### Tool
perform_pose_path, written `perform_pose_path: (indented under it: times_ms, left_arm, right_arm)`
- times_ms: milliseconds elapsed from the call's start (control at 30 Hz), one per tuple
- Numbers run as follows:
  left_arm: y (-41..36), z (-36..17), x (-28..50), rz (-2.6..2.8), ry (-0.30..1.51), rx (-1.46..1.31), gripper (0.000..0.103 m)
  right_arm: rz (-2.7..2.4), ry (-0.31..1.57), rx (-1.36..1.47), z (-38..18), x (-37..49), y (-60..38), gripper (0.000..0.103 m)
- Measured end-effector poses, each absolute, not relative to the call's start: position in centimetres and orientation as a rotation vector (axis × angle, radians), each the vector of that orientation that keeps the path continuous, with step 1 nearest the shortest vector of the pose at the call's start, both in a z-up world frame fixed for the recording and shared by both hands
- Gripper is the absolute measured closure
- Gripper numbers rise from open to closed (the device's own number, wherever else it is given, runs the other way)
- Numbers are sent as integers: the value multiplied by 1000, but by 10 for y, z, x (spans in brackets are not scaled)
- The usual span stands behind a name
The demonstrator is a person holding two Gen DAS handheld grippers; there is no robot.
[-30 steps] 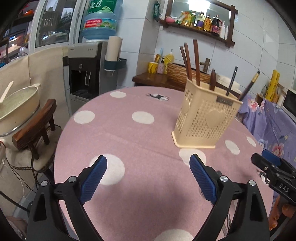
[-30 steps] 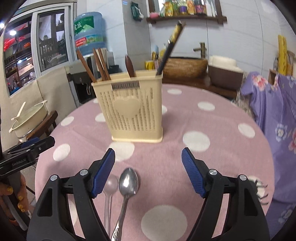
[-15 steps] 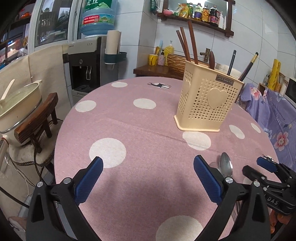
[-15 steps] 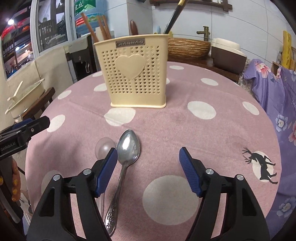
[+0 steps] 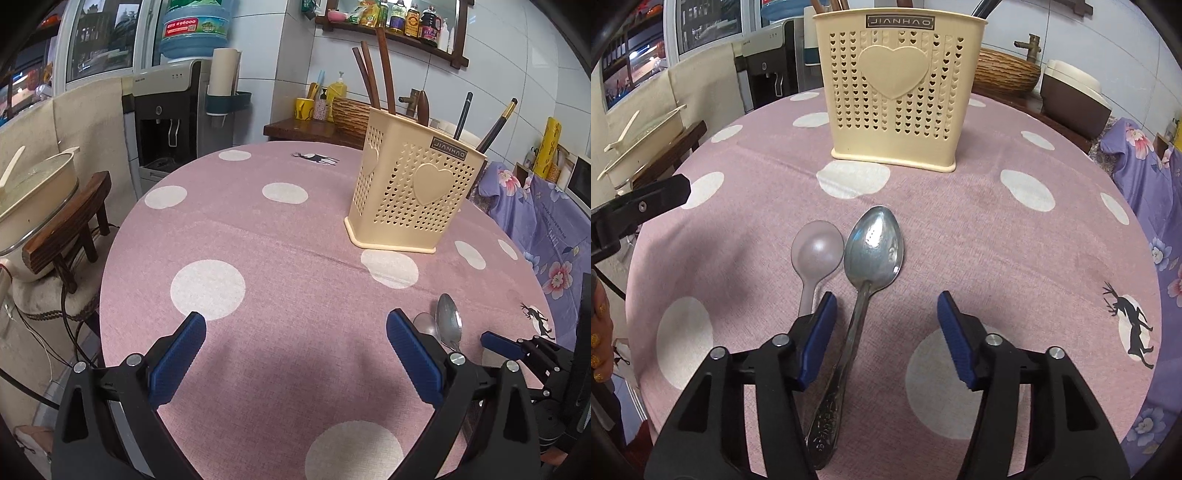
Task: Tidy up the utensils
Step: 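Close the right tool on the metal spoon's handle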
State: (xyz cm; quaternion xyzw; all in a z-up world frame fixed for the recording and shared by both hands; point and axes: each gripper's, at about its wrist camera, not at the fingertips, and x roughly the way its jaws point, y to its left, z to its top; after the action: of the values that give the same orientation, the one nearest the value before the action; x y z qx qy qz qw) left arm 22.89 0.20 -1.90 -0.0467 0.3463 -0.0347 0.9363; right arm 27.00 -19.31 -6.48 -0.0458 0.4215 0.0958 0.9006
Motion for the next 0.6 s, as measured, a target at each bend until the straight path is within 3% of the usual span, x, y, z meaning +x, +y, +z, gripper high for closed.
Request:
perform_pose_path:
  times_ms: [300, 467, 533, 600]
  left_arm:
    - [-3, -19, 229, -82, 713, -91, 6]
    - [-7, -21, 228, -90, 718, -85, 6]
    - [-7, -21, 228, -90, 718, -87, 6]
    - [-7, -21, 229, -91, 720, -89, 6]
  right_arm:
    - [173, 882, -62, -62, 270, -203, 92]
    - [159, 879, -59, -62, 272, -213, 91]
    - [159, 876, -56, -62, 273, -214, 86]
    - [166, 875, -39, -62, 274, -215, 63]
